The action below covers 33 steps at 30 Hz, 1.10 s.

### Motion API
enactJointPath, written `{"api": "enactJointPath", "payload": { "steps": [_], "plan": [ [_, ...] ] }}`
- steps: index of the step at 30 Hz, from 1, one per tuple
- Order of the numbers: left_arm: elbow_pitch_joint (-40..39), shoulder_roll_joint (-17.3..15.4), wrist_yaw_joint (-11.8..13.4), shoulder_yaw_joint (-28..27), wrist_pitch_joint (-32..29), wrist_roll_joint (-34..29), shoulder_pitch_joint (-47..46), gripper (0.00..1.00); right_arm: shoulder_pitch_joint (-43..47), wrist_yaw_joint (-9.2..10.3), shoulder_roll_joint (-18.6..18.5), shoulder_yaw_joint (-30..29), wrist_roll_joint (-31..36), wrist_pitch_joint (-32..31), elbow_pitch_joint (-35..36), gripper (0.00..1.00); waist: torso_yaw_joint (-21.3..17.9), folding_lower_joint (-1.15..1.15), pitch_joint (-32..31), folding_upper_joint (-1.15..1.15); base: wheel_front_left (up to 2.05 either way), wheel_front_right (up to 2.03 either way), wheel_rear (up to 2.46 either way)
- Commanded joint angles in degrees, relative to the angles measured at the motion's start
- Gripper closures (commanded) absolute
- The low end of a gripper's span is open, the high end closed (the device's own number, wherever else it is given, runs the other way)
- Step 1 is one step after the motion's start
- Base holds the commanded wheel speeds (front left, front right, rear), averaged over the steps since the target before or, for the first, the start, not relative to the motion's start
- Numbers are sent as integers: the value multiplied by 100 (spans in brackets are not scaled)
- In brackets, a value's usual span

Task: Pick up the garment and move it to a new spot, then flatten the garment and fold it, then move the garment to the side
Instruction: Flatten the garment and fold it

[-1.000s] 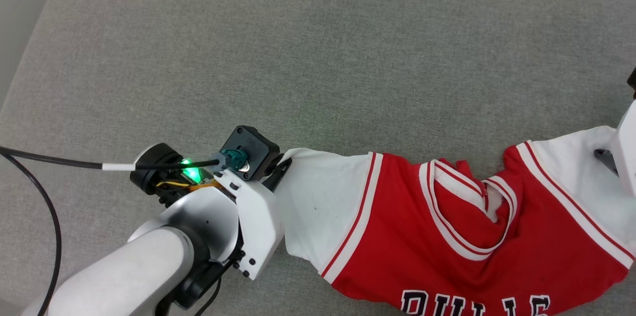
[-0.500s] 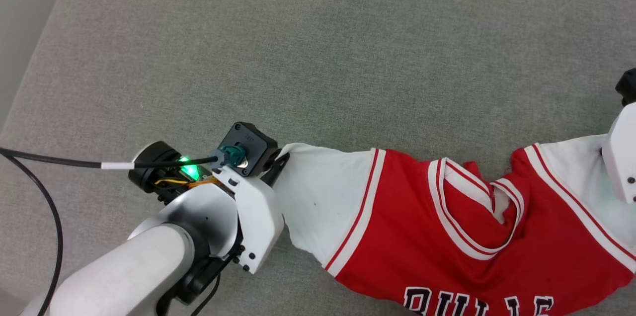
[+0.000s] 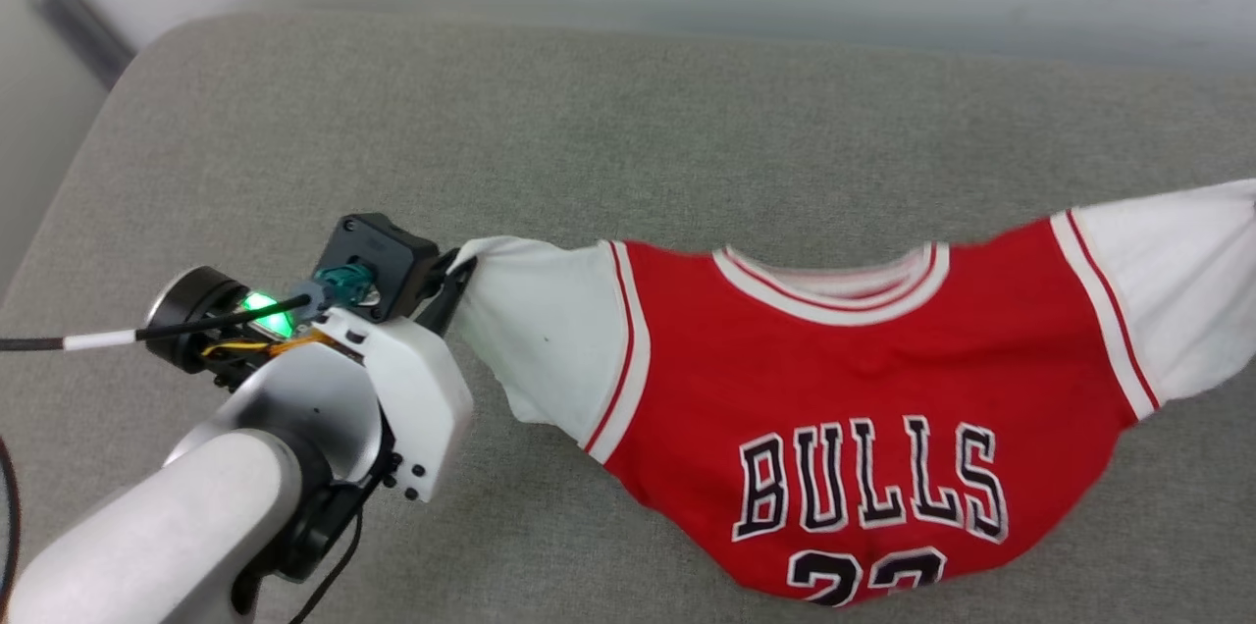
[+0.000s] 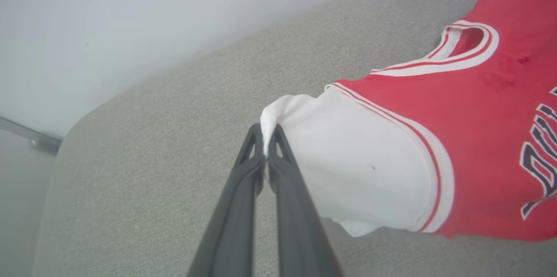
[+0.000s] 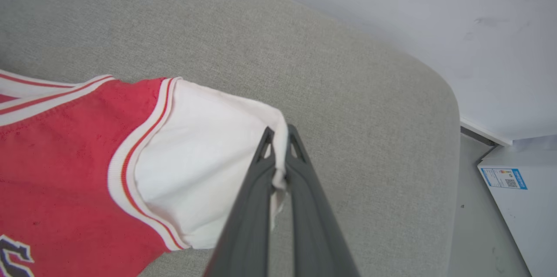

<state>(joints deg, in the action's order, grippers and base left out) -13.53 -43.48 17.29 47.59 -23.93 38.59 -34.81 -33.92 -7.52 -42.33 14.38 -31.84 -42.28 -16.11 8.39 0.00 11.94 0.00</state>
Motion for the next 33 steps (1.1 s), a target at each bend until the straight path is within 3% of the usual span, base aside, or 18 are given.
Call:
{"api": "enactJointPath", "payload": {
  "steps": [1, 13, 22, 33],
  "plan": [
    [-58, -101, 57, -73, 48, 7, 75, 100, -13, 6, -74, -55, -38, 53, 127, 100, -215, 0, -279, 0, 0, 0, 0],
    [-675, -844, 557, -958, 424, -120, -194, 100, -209, 6, -272, -852, 107, 576, 1320, 100, -679, 0, -899, 0, 0, 0, 0],
    [-972, -1281, 688, -1647, 614, -213, -760, 100, -654, 6, -165, -1180, 267, 975, 1918, 100, -995, 0, -811, 0, 0, 0, 0],
    [-111, -1246, 103, -2142, 810, -118, -2055, 100, -1879, 7, 136, -1149, 527, 1433, 1769, 100, -1312, 0, 105, 0, 0, 0, 0]
  ]
}}
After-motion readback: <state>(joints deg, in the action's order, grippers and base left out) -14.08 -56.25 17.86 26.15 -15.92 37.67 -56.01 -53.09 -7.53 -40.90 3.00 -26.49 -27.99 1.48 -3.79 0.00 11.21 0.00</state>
